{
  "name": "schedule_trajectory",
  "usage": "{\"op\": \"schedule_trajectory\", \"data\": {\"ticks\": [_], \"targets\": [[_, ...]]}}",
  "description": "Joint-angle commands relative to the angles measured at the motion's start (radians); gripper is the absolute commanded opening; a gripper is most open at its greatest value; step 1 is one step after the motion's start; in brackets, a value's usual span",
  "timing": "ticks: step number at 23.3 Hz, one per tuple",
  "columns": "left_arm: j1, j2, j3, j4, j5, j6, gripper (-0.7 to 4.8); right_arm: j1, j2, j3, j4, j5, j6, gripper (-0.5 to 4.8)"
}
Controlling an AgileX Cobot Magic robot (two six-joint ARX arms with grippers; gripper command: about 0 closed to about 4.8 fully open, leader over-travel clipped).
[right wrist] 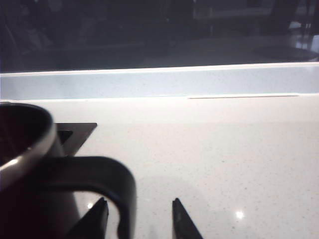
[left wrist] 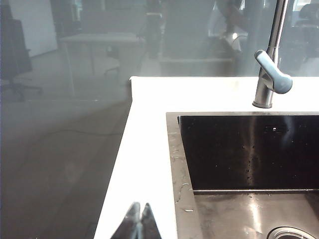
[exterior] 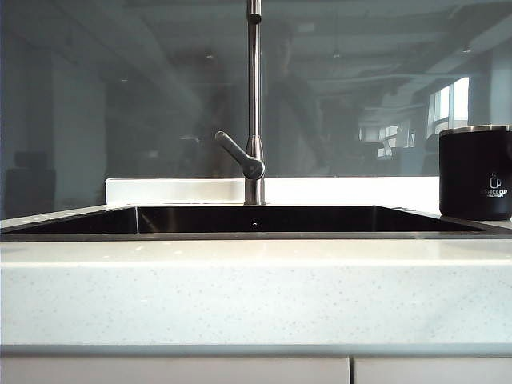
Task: Pick up the mug next to the sink, go to the faucet to get some water, pour the water into the sink, and finally put the mug back to its place.
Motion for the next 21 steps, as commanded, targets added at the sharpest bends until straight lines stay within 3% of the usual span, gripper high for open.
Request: {"op": "schedule_trajectory", "data": {"ticks": [1,3,6,9,15,18,21], "targets": [[0.0,0.001,0.003,0.012,0.005,0.0,-0.05,0.0,-0.004,0.032,-0.049,-0.001,-0.003,1.8],[0.0,0.001,0.003,0.012,0.004,0.001,-0.05,0.0,-0.004,0.043,-0.062,-0.001,-0.003,1.69],[0.0,0.001,0.003,0.012,0.004,0.001,-0.05,0.0,-0.004,0.051,-0.073,-0.001,-0.003,0.83],[0.0,0.001,0.003,0.013,0.004,0.001,-0.05,0.0,-0.004,0.051,-0.076,-0.008,-0.003,0.41],[0.0,0.001,0.003,0.019,0.004,0.001,-0.05,0.0,-0.005,0.051,-0.061,-0.008,0.01,-0.04],[0.0,0.001,0.003,0.073,0.009,0.0,-0.05,0.0,-0.011,0.05,-0.024,-0.009,0.137,-0.04],[0.0,0.002,0.003,0.2,0.007,-0.068,-0.05,0.014,-0.07,0.051,-0.002,-0.009,0.303,-0.04]]}}
